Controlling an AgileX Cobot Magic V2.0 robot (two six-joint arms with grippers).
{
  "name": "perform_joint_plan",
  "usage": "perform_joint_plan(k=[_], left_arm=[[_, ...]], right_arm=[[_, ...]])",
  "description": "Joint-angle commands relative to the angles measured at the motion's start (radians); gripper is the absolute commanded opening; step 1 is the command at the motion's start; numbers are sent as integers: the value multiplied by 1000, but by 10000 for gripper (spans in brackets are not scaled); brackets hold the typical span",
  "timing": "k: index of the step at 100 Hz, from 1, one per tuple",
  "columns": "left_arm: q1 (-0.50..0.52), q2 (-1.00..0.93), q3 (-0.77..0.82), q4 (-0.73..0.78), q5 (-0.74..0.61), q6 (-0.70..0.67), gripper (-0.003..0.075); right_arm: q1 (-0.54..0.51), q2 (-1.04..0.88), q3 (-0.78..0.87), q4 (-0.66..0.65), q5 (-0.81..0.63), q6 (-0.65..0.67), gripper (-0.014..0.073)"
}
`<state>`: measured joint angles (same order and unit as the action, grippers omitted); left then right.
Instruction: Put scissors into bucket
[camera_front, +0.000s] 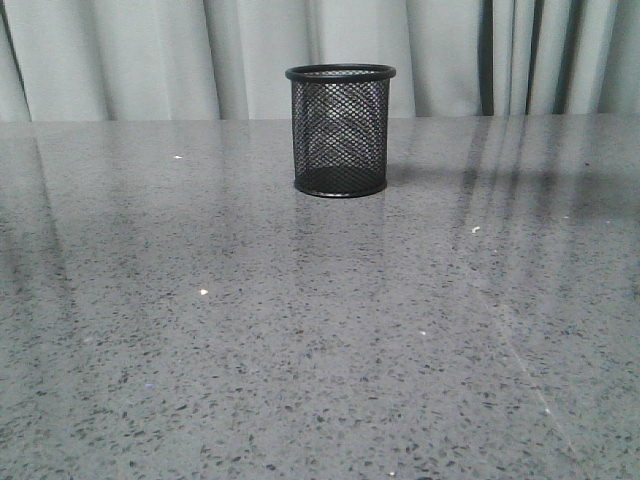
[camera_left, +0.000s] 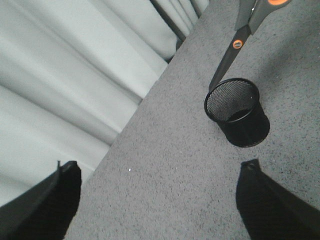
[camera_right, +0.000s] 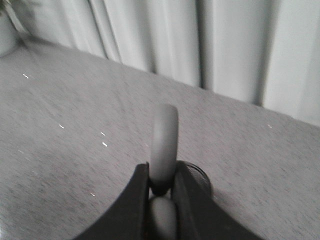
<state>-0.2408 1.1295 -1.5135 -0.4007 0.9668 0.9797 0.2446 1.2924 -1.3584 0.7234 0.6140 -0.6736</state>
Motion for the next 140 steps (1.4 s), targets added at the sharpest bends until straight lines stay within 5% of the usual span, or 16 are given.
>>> perform_joint_plan(k=[1, 95, 121, 140], left_arm=[[21, -20, -33, -30, -41, -28, 587], [33, -20, -33, -41, -36, -28, 587], [33, -20, -33, -41, -36, -28, 587], [33, -20, -33, -41, -38, -28, 587]], right_arm=[[-2, 13, -77, -104, -3, 87, -45], [49, 232, -173, -170, 28, 97, -34], [51, 252, -173, -170, 53, 97, 223], [49, 231, -173, -157, 29, 97, 314]])
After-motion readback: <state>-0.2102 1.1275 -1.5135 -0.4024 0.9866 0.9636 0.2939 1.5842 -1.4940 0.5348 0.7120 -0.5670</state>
